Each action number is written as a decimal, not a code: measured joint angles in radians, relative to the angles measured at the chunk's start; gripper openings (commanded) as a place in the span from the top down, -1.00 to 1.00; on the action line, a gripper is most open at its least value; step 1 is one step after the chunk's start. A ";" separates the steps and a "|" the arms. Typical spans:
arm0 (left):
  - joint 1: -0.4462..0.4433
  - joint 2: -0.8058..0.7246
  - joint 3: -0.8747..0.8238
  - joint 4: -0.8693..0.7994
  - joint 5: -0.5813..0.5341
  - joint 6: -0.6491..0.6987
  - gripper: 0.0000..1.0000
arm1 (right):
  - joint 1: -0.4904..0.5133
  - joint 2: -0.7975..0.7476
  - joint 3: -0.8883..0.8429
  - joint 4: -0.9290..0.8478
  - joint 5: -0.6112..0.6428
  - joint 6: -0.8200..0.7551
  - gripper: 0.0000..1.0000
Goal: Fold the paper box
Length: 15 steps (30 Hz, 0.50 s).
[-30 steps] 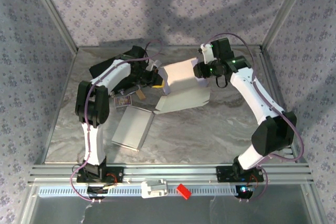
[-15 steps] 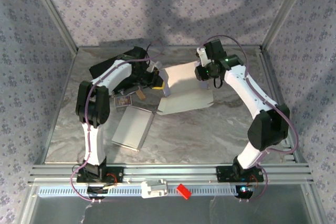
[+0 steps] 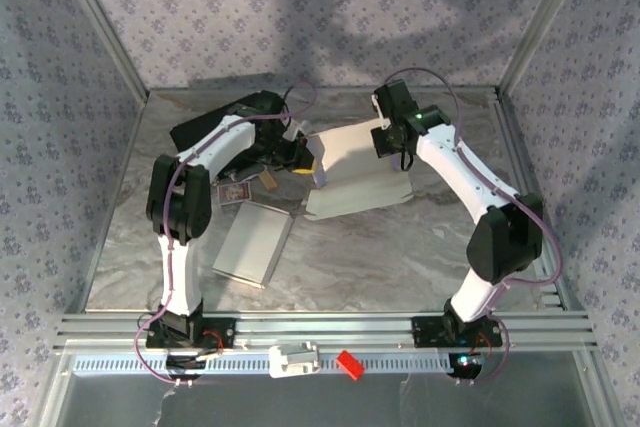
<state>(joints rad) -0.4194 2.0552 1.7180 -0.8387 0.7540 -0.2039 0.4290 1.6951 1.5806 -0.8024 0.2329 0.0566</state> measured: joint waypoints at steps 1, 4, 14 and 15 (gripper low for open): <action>-0.003 0.000 0.000 0.000 -0.007 -0.003 1.00 | 0.000 0.004 0.000 0.000 0.007 0.001 0.83; -0.018 0.000 0.000 -0.002 -0.032 -0.017 1.00 | 0.003 0.016 -0.010 -0.001 0.028 0.014 0.70; -0.054 0.000 0.000 -0.007 -0.102 -0.050 1.00 | 0.003 0.046 -0.058 0.005 0.043 0.047 0.54; -0.054 0.000 0.000 -0.008 -0.105 -0.051 1.00 | 0.002 0.048 -0.064 0.009 0.039 0.051 0.54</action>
<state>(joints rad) -0.4732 2.0552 1.7180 -0.8463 0.6487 -0.2546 0.4305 1.7435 1.5166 -0.7937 0.2718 0.1078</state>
